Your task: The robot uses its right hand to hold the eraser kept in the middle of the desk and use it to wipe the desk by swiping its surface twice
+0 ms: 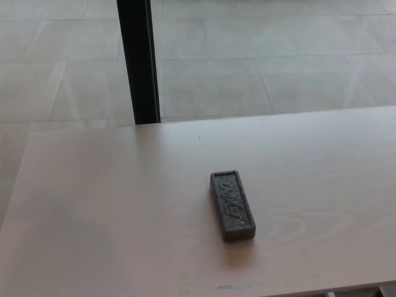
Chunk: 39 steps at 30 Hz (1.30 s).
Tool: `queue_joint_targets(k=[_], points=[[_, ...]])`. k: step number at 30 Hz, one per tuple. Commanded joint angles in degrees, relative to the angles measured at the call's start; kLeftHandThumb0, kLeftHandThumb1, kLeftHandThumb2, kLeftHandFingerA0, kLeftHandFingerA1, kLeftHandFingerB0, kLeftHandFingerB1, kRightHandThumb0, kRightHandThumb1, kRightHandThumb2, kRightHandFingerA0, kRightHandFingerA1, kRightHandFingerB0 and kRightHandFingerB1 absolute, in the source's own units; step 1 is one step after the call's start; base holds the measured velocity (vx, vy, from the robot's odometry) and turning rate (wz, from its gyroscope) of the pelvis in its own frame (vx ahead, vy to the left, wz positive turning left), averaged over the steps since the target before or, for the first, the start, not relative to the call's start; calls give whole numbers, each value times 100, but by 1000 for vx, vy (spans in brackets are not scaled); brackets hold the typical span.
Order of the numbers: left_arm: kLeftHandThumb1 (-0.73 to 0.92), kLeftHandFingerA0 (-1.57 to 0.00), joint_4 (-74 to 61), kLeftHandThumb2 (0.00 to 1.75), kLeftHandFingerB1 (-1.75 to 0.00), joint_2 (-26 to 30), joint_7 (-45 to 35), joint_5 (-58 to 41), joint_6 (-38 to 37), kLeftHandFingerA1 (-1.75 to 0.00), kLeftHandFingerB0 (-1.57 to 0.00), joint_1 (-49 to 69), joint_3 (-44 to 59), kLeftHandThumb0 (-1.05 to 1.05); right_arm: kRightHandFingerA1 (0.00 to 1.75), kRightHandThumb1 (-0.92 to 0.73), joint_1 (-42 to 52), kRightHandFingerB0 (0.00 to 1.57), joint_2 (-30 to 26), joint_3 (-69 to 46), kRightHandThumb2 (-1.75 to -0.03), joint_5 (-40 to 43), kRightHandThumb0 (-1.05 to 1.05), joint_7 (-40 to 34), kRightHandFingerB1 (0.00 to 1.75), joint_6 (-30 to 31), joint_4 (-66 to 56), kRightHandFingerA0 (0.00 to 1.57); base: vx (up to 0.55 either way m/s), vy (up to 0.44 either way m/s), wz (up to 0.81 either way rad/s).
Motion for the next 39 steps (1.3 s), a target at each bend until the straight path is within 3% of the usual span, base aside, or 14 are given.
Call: queue_joint_targets(k=[1,4,5,6,20,21,23,24,27,28,32,35,38,39], points=[[92,-51,-89,76,-76,250,445,-783,-77,-100,-41,-269,905,-59,54,-74,-672,37,-500,-1329,-62,1556,-57,-173,41,369,-926,66,0,0,0],[92,-50,-173,77,-79,242,394,-687,-36,-99,-43,-217,915,-59,62,-62,-1175,28,-658,-1359,-94,1416,-59,-371,49,438,-1251,59,0,0,0],[92,-50,-177,77,-79,235,402,-674,-44,-99,-43,-217,932,-59,62,-62,-1301,28,-694,-1368,-94,1400,-59,-427,49,576,-1390,59,0,0,0],[92,-51,-144,75,-79,217,414,-696,-90,-101,-43,-233,981,-59,47,-78,-1564,27,-756,-1334,-63,1401,-50,-543,33,760,-1747,57,0,0,0],[92,-51,-50,77,-76,216,356,-658,-148,-101,-42,-233,1075,-59,53,-76,-4387,32,-1171,-110,-62,705,-53,-897,35,1519,-2898,60,0,0,0],[92,-51,2,77,-74,239,395,-608,-154,-101,-43,-245,1038,-59,63,-62,-4573,26,-1172,71,-93,602,-58,-903,48,1515,-2847,56,0,0,0],[92,-49,-40,78,-76,222,368,-662,-128,-106,-41,-244,1064,-59,50,-77,-4917,32,-1188,594,-63,286,-56,-738,33,1316,-2690,64,0,0,0],[92,-49,-44,77,-75,220,360,-673,-142,-106,-41,-242,1066,-58,64,-61,-5071,28,-1153,777,-93,208,-62,-722,48,1261,-2632,63,0,0,0],[92,-50,-14,78,-74,240,353,-681,-166,-100,-40,-252,1043,-58,62,-61,-5335,27,-1052,1110,-93,163,-63,-713,47,1216,-2582,60,0,0,0],[92,-53,-63,77,-75,256,439,-658,-19,-100,-44,-269,1015,-59,48,-74,-5465,37,-857,1339,-63,187,-49,-715,33,1404,-2748,69,0,0,0],[92,-49,-132,77,-74,248,380,-773,10,-99,-41,-258,1033,-58,50,-76,-5440,44,-549,1783,-62,298,-35,-501,36,1526,-3091,69,0,0,0],[92,-47,-204,77,-74,234,353,-832,43,-97,-39,-259,1028,-58,67,-73,-5279,61,-236,2259,-68,273,-26,-183,48,1280,-3244,87,0,0,0],[92,-50,-156,78,-72,253,345,-825,3,-102,-39,-265,993,-59,135,-63,-5326,91,258,2692,-89,146,-17,-192,79,1186,-2863,97,0,0,0],[92,-49,-116,77,-73,254,322,-830,-29,-102,-39,-277,987,-59,133,-62,-5337,90,491,2813,-92,110,-15,-255,83,1126,-2675,100,0,0,0]])
